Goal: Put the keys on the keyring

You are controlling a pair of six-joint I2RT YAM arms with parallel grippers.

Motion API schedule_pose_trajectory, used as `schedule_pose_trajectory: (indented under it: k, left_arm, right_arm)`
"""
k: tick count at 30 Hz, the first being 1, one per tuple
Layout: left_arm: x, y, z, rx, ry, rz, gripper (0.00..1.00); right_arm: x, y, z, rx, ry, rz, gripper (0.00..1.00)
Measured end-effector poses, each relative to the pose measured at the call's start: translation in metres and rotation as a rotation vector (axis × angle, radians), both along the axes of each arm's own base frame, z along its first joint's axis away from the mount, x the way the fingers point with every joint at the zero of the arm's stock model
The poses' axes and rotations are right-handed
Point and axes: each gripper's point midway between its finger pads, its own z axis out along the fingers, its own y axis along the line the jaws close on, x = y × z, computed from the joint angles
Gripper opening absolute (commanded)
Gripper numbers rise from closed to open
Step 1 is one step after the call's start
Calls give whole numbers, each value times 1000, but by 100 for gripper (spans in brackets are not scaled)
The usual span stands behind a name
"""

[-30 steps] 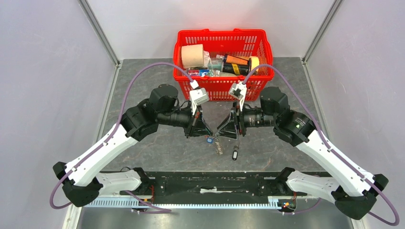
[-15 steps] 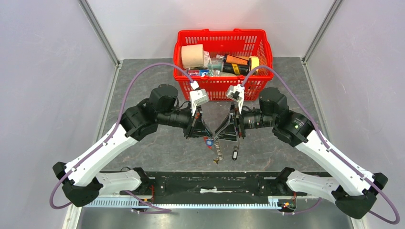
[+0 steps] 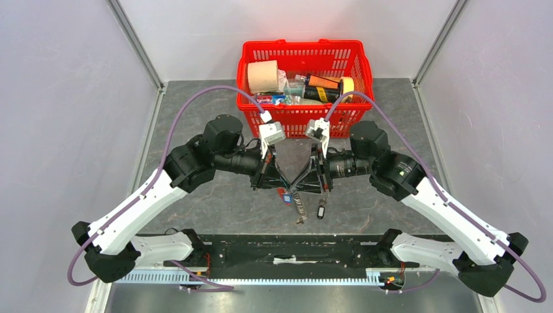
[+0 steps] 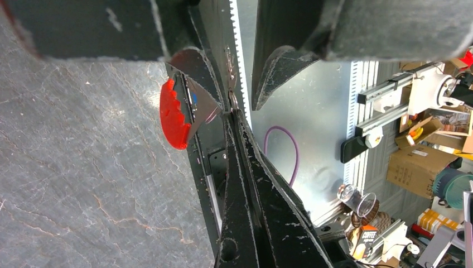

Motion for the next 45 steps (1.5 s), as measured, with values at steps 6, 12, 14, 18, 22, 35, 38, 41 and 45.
schedule_pose_trajectory:
  k: [6,12,14,18,22,35,38,41,45]
  left_arm:
    - [-2,0,1,-5,1,-7,2]
    - [-5,3,3,-6,1,-12,2]
    - [-7,3,4,-8,1,-15,2]
    - [-10,3,8,-25,-10,-25,2]
    - [-14,4,20,-71,-38,-41,24]
    - [-28,21,72,-259,-149,-22,52]
    - [-28,18,68,-256,-125,-20,52]
    - [-26,16,60,-244,-96,-15,52]
    - [-25,14,52,-236,-68,-10,52]
  right_arm:
    - [-1,1,-1,-3,-10,5,12]
    - [-3,2,-1,-2,-17,12,0]
    - [-5,2,-1,6,-25,16,0]
    - [-9,1,4,37,-54,20,0]
    - [-13,-1,14,78,-88,27,0]
    - [-33,-13,16,81,-87,52,0]
    - [-34,-14,18,84,-91,50,0]
    - [-35,-16,21,92,-93,40,0]
    - [-35,-17,30,135,-91,13,0]
